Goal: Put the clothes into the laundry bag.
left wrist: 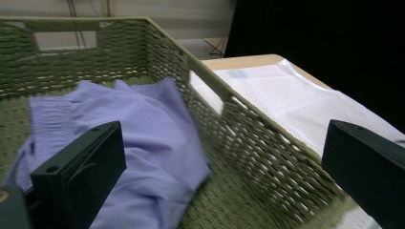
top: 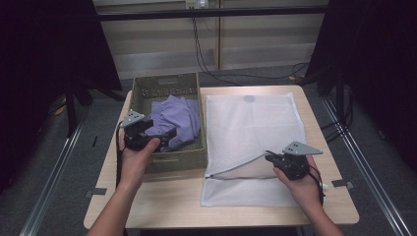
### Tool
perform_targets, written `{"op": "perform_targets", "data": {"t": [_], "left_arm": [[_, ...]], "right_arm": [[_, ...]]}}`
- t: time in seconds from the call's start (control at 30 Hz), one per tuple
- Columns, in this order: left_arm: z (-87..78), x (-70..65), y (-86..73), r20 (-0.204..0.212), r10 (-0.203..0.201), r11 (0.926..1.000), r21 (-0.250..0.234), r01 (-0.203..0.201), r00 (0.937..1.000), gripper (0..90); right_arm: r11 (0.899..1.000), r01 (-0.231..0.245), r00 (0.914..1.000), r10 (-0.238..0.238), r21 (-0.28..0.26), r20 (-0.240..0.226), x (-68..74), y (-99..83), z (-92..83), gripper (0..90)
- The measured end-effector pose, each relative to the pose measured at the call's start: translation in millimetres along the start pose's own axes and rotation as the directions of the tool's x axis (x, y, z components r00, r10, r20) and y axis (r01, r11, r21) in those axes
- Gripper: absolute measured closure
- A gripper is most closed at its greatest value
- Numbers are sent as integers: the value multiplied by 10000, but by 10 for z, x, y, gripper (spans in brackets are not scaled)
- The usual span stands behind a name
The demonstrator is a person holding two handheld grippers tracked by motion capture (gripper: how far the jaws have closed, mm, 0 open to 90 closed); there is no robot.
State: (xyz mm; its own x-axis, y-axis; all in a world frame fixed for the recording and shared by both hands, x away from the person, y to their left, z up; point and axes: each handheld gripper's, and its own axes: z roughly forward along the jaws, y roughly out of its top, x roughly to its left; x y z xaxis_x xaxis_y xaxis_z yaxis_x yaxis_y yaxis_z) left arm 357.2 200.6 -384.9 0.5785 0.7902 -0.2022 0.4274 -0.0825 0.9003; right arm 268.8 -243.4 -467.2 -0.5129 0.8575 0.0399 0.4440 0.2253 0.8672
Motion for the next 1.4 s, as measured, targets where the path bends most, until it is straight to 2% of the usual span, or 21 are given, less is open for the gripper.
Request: {"op": "perform_targets", "data": {"t": [0.07, 0.23, 0.33, 0.37, 0.4, 0.47, 0.53, 0.6, 0.63, 0.67, 0.73, 0.77, 0.83, 0.93, 1.07, 1.13, 1.17, 1.2, 1.23, 1.33, 1.4], "left_arm": [[36, 68, 47, -131, 7, 10000, 17, -6, 9999, 12], [170, 283, 176, -362, -701, 9975, -57, 699, 9969, 16], [237, 339, 238, -488, -796, 9968, 30, 798, 9956, 19], [314, 374, 306, -824, -523, 9978, 369, 554, 9952, 23], [367, 388, 342, -1324, -323, 9969, 662, 414, 9907, 26], [442, 413, 376, -1948, -201, 9966, 743, 352, 9806, 78], [533, 457, 380, -1764, -411, 9982, 364, 483, 9835, 89], [582, 478, 368, -1652, -596, 9975, 283, 652, 9844, 113], [681, 521, 318, -1704, -1026, 9920, 547, 1134, 9800, 113], [722, 545, 290, -1839, -1118, 9890, 756, 1275, 9766, 108], [761, 569, 264, -1938, -1154, 9868, 894, 1347, 9742, 104], [820, 619, 223, -2172, -1073, 9829, 1235, 1364, 9702, 103], [872, 661, 191, -2234, -958, 9751, 1748, 1365, 9700, 105], [958, 703, 120, -2191, -684, 9546, 2693, 1276, 9733, 56], [1012, 743, 29, -2627, -681, 9264, 3413, 1587, 9625, 52], [1063, 735, -22, -2633, -618, 9135, 3736, 1608, 9627, 62], [1079, 741, -47, -2487, -465, 9003, 4091, 1485, 9675, 61], [1106, 735, -76, -2448, -399, 8909, 4303, 1455, 9687, 61], [1129, 731, -99, -2463, -312, 8770, 4582, 1448, 9687, 61], [1187, 750, -145, -2360, -358, 8291, 5355, 1607, 9711, 49], [1218, 754, -179, -2384, -435, 8025, 5701, 1761, 9702, 26]], "right_arm": [[10000, 19, 10000, -19, 7, -18, -2, -2, 1, 880], [10000, 43, 10000, -43, 14, -42, 6, -4, 12, 880], [10000, 73, 10000, -73, 30, -26, 12, -6, 17, 880], [10000, 73, 10000, -73, 25, -30, 11, -6, 18, 880], [10000, 74, 10000, -74, 19, -36, 9, -7, 19, 880], [10000, 51, 10000, -51, 5, -65, 5, -11, 20, 881], [10000, 81, 9999, -81, -11, -83, 3, -14, 22, 880], [10000, 52, 10000, -52, -18, -63, 6, -16, 20, 881], [10000, 74, 9999, -75, -29, -80, 4, -17, 18, 881], [10000, 59, 9999, -60, -37, -85, 6, -16, 16, 880], [9999, 122, 9999, -122, -44, -92, 8, -17, 14, 881], [9999, 116, 9999, -116, -45, -115, 11, -17, 13, 881], [9999, 127, 9999, -128, -42, -115, 10, -19, 13, 881], [9999, 164, 9998, -164, -23, -97, 6, -20, 17, 881], [9999, 169, 9998, -169, -26, -91, 3, -18, 20, 881], [9999, 145, 9999, -145, -40, -93, 1, -17, 26, 881], [9999, 124, 9998, -124, -11, -124, 1, -18, 28, 881], [9999, 109, 9999, -109, -3, -126, 1, -20, 33, 881], [9999, 150, 9998, -150, -3, -133, 1, -21, 38, 881], [9999, 160, 9998, -160, 35, -128, 10, -22, 45, 881], [9998, 177, 9998, -176, 59, -125, 12, -23, 45, 881]]}}
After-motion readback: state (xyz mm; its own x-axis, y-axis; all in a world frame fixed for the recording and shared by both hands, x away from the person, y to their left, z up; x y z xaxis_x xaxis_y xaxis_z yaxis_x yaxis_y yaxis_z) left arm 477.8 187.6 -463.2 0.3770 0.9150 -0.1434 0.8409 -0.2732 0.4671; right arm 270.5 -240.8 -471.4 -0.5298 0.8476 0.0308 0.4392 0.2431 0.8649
